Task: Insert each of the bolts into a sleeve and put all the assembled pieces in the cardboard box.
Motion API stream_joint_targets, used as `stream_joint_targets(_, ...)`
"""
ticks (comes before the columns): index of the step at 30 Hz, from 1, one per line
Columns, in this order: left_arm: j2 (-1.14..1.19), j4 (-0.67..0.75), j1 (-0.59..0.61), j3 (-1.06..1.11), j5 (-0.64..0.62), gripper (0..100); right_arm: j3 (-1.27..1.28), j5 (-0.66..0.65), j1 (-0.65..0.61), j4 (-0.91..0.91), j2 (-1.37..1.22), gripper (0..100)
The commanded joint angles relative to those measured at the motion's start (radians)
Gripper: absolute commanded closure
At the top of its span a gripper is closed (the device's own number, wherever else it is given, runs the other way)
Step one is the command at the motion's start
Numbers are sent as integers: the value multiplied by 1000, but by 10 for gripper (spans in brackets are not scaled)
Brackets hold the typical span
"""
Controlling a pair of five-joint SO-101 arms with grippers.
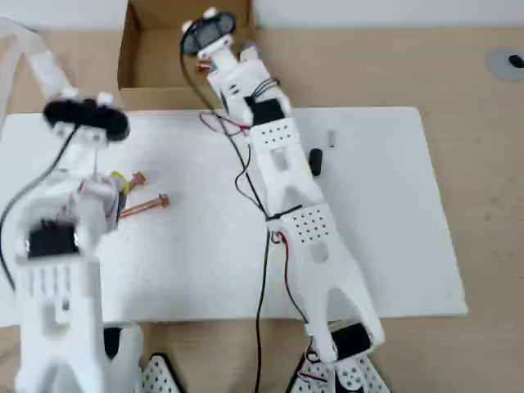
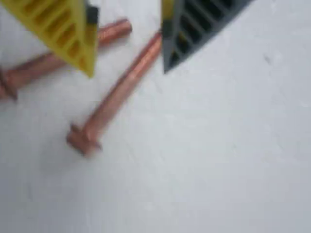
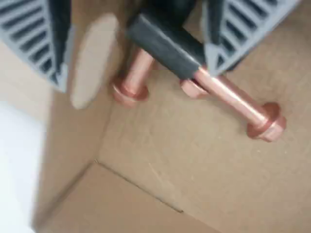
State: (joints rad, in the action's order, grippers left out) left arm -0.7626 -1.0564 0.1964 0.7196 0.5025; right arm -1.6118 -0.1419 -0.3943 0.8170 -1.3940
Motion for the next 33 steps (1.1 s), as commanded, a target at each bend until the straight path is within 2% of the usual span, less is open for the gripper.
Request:
stream_joint_targets(1, 309, -127, 15, -292, 18, 898, -56, 84, 30, 201, 202, 774)
stream_joint_targets(6, 555, -226, 11, -450, 175, 900, -56, 166, 53, 443, 344, 774)
stream_joint_targets(9, 622, -213, 14, -462, 313, 900, -56, 183, 62, 568, 421, 774)
stream_joint_targets(13, 645, -158, 15, -453, 430, 900, -56, 210, 73, 687, 512, 774)
stream_joint_targets(22, 647, -2, 12, -356, 454, 900, -56, 216, 84, 807, 622, 774)
stream_joint_targets(33, 648, 221, 6, -129, 468, 900, -56, 216, 81, 816, 631, 774)
